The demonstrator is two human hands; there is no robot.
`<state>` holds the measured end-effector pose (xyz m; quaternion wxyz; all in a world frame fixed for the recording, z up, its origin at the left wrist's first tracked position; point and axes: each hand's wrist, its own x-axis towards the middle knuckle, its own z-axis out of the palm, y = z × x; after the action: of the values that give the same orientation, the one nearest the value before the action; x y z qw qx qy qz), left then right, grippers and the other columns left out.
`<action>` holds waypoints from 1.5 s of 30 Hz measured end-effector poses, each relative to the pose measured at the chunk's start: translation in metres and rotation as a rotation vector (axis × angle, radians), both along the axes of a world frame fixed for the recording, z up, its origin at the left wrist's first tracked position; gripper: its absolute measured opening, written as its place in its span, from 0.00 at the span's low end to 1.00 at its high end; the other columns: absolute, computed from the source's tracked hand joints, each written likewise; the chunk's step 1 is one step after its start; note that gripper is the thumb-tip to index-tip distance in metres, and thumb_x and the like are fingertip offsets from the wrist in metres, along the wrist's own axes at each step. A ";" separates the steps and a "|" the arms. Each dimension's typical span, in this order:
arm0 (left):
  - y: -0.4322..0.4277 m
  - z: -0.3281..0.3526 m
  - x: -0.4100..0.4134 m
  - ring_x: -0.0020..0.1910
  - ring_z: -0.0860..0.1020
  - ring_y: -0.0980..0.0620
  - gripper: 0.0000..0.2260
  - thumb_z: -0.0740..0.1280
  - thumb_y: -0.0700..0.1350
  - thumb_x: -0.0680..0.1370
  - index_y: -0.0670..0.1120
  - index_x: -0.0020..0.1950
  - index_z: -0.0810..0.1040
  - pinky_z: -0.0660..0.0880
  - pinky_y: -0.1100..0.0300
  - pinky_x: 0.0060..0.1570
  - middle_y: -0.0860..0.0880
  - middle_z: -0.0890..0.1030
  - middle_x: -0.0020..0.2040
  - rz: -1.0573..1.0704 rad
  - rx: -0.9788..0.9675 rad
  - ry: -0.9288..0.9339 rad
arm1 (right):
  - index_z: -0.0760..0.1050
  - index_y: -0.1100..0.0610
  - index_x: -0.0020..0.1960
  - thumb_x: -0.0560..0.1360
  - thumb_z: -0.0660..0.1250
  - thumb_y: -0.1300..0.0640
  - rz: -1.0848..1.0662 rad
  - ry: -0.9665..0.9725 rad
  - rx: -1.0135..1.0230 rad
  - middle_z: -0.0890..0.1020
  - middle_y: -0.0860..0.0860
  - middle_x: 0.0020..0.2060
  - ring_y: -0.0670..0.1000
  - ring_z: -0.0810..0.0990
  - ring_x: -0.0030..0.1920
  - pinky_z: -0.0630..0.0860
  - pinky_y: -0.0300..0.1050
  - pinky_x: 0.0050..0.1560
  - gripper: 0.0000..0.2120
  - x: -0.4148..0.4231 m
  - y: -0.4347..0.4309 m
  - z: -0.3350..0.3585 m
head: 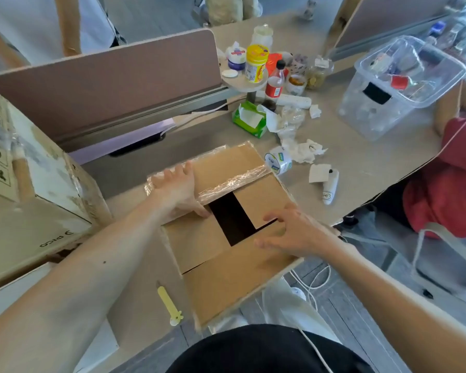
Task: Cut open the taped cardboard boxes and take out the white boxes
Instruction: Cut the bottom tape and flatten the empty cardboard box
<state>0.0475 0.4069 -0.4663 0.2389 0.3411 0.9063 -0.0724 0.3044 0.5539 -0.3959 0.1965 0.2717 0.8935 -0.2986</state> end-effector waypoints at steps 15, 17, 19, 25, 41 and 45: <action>-0.019 0.058 -0.048 0.37 0.80 0.52 0.13 0.72 0.58 0.73 0.48 0.38 0.85 0.76 0.55 0.34 0.52 0.82 0.34 0.167 0.534 -0.181 | 0.43 0.38 0.76 0.63 0.71 0.30 0.031 -0.078 0.260 0.38 0.50 0.76 0.60 0.39 0.76 0.59 0.78 0.64 0.52 -0.056 0.011 -0.062; -0.017 0.069 -0.061 0.29 0.76 0.50 0.21 0.72 0.61 0.73 0.46 0.30 0.79 0.71 0.55 0.29 0.49 0.76 0.26 0.170 0.546 -0.045 | 0.43 0.38 0.76 0.63 0.73 0.31 0.041 -0.088 0.281 0.40 0.51 0.75 0.61 0.44 0.76 0.63 0.76 0.63 0.53 -0.059 0.015 -0.063; -0.015 0.074 -0.073 0.27 0.75 0.48 0.26 0.69 0.67 0.73 0.44 0.30 0.76 0.71 0.54 0.29 0.48 0.75 0.25 0.141 0.513 0.147 | 0.45 0.39 0.75 0.62 0.74 0.34 0.054 -0.103 0.305 0.43 0.52 0.74 0.61 0.48 0.74 0.66 0.74 0.61 0.52 -0.061 0.017 -0.063; -0.001 0.037 -0.084 0.64 0.75 0.42 0.26 0.58 0.62 0.82 0.43 0.69 0.72 0.71 0.46 0.58 0.43 0.78 0.64 0.307 0.324 0.429 | 0.46 0.41 0.74 0.62 0.75 0.37 0.097 -0.148 0.332 0.46 0.56 0.72 0.66 0.52 0.71 0.70 0.72 0.59 0.51 -0.068 0.020 -0.062; 0.012 -0.024 0.001 0.79 0.38 0.35 0.52 0.70 0.70 0.66 0.57 0.80 0.45 0.53 0.26 0.70 0.46 0.46 0.82 0.619 0.236 0.045 | 0.54 0.49 0.74 0.62 0.77 0.40 0.202 -0.136 0.476 0.51 0.60 0.73 0.73 0.58 0.68 0.78 0.71 0.44 0.48 -0.076 0.028 -0.079; 0.007 -0.010 -0.005 0.79 0.45 0.37 0.48 0.71 0.66 0.67 0.57 0.80 0.49 0.55 0.31 0.71 0.47 0.53 0.81 0.679 0.354 -0.054 | 0.51 0.47 0.73 0.57 0.79 0.33 0.210 -0.165 0.461 0.47 0.59 0.75 0.73 0.56 0.68 0.78 0.72 0.44 0.56 -0.080 0.029 -0.081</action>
<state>0.0426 0.4141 -0.4765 0.2102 0.0592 0.9596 0.1776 0.2245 0.5829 -0.4769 0.2313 0.2387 0.9422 -0.0422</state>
